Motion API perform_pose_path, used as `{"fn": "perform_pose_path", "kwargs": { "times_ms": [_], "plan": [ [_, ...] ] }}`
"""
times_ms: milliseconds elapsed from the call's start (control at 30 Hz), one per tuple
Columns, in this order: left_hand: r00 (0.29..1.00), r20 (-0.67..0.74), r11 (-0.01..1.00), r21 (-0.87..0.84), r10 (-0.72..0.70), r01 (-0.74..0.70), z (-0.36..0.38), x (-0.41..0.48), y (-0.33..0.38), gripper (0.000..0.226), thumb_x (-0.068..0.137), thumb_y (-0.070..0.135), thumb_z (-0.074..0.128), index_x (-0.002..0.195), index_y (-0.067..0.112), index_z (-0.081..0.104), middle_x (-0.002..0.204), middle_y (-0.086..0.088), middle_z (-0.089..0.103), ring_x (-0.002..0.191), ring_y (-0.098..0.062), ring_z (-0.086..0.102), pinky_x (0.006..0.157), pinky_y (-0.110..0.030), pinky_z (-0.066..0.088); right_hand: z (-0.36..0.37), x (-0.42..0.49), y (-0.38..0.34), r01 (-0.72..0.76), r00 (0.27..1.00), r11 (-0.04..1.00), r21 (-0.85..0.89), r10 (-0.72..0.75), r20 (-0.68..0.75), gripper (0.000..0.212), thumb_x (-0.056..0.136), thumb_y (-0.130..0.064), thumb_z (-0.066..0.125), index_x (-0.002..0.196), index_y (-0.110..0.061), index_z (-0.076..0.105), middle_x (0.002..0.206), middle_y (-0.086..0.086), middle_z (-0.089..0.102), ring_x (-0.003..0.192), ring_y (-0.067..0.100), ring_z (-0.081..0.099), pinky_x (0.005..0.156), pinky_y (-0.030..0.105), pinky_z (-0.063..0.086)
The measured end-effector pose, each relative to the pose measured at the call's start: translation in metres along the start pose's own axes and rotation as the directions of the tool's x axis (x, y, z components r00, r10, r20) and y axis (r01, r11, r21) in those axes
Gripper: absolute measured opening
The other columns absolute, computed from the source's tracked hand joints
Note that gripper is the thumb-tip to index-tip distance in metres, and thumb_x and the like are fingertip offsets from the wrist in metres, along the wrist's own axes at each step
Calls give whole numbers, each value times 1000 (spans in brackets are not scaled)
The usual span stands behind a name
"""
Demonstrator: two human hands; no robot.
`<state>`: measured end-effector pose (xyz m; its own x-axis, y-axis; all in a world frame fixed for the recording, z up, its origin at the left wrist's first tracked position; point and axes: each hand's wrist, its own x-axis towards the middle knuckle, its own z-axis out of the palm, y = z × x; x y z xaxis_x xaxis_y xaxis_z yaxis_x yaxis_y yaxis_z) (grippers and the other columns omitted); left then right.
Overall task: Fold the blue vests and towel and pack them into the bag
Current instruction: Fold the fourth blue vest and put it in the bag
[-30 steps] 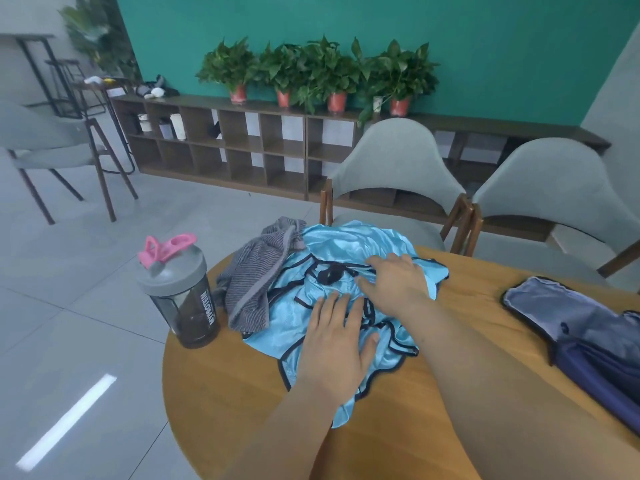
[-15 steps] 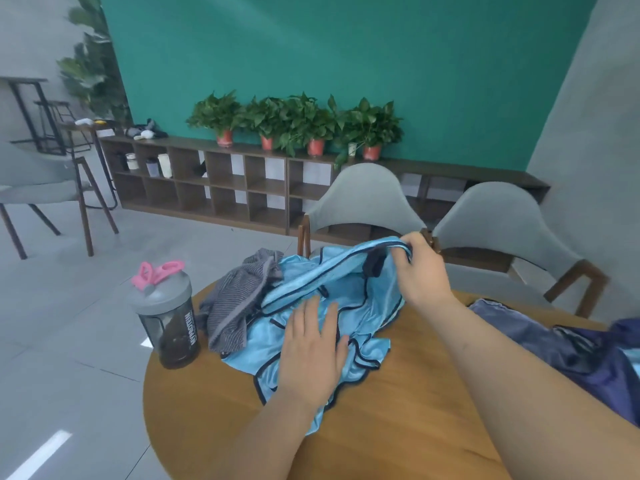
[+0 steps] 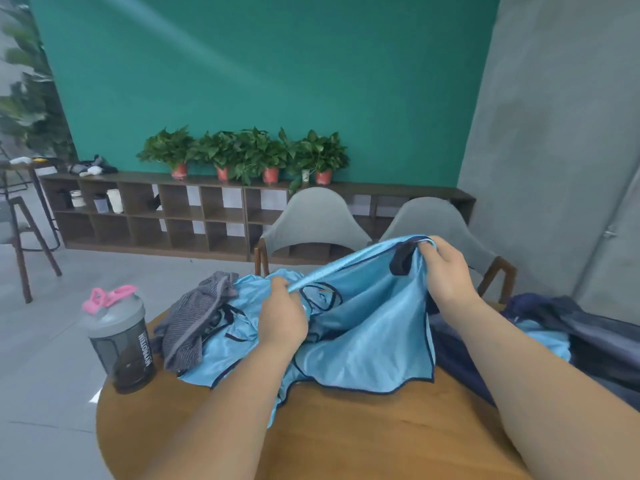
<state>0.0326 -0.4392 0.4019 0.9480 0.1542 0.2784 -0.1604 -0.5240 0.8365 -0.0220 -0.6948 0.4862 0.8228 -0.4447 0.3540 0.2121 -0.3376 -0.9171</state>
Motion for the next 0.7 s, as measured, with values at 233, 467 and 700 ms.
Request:
{"fn": "perform_pose_path", "kwargs": {
  "times_ms": [233,467,700],
  "plan": [
    [989,127,978,-201,74,-47,5,6,32,10,99,18,65,103,27,65,92,5,65,86,-26,68,80,-52,62,-59,-15,61,1,952,690,-723,220,212,26,99,-36,57,108,-15,69,113,10,72,106,31,64,85,37,47],
    [843,538,995,-89,14,40,50,-44,14,22,96,19,72,116,27,72,119,9,64,111,-12,63,99,-44,57,-28,-53,97,245,755,726,-643,273,596,97,84,-44,81,163,-27,28,160,-8,39,144,14,41,114,24,35],
    [820,572,990,-123,12,71,75,-76,-22,44,96,19,65,138,31,57,119,8,62,103,-7,62,96,-35,54,23,-87,152,318,769,660,-681,241,592,76,84,-70,66,151,-44,42,135,-7,55,130,20,49,105,37,45]
  ]
}}
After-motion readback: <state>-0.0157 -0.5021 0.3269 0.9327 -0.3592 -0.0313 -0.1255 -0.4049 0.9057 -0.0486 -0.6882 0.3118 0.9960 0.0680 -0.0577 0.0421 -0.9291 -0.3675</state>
